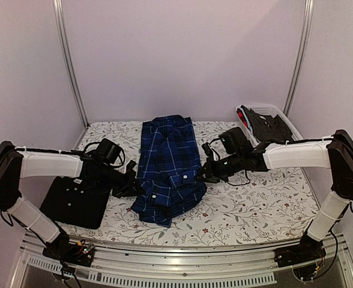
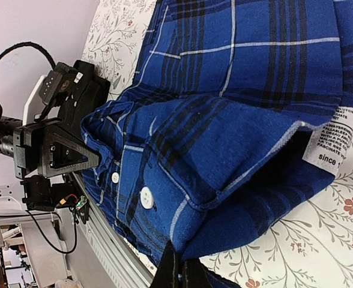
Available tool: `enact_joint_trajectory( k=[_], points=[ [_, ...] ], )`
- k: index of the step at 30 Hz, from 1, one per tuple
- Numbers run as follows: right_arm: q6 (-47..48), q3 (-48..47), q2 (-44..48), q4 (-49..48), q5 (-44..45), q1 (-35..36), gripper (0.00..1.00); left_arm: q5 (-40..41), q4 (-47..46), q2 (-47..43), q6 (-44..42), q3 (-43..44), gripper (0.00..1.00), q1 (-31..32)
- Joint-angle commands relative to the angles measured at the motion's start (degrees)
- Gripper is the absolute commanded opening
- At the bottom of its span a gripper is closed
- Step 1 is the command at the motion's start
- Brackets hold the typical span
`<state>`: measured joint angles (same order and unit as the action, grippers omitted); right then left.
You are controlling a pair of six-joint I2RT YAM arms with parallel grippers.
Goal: Fold and stack the long sleeve shirts
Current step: Fold the rectangle-folded shirt at the center of the board.
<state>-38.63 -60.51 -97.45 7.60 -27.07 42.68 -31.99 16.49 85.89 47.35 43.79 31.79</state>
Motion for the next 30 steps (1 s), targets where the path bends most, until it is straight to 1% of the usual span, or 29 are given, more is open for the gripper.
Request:
enact_joint_trajectory(
  k=[1, 5, 8, 13, 16, 19, 26, 30],
  points=[
    [-0.7, -0.74, -0.88, -2.25, -0.27, -1.19, 0.0, -1.25, -1.52, 0.16, -0.04, 0.33, 0.0, -0.83],
    [-1.25, 1.12, -1.37, -3.3, 0.07, -2.06, 0.0, -0.85, -4.14, 0.87, 0.71, -2.47, 0.0, -1.84],
    [-1.52, 1.51, -1.48, -4.21, 0.55, -2.23, 0.0, -2.58, -8.3, 2.06, 2.61, -3.84, 0.0, -1.96],
    [-2.06, -0.47, -3.13, -5.09, 1.07, -2.76, 0.0, -3.98, -12.57, 2.51, 5.61, -2.14, 0.0, -2.78],
    [-2.36, -1.58, -5.12, -5.55, 0.83, -4.18, 0.0, -5.09, -15.45, 2.65, 7.72, -2.08, 0.0, -4.69],
    [-2.54, -2.42, -7.6, -6.61, 0.31, -5.41, 0.0, -5.97, -20.6, 3.56, 9.79, -2.17, 0.0, -6.29],
    [-1.52, -4.54, -13.13, -5.53, 0.29, -5.94, 0.0, -7.42, -29.83, 6.55, 13.94, -2.18, 0.0, -7.88],
    [-0.68, -6.4, -14.21, -4.18, 1.57, -5.94, 0.0, -6.68, -34.28, 7.57, 15.52, -3.22, 0.0, -8.13]
  ],
)
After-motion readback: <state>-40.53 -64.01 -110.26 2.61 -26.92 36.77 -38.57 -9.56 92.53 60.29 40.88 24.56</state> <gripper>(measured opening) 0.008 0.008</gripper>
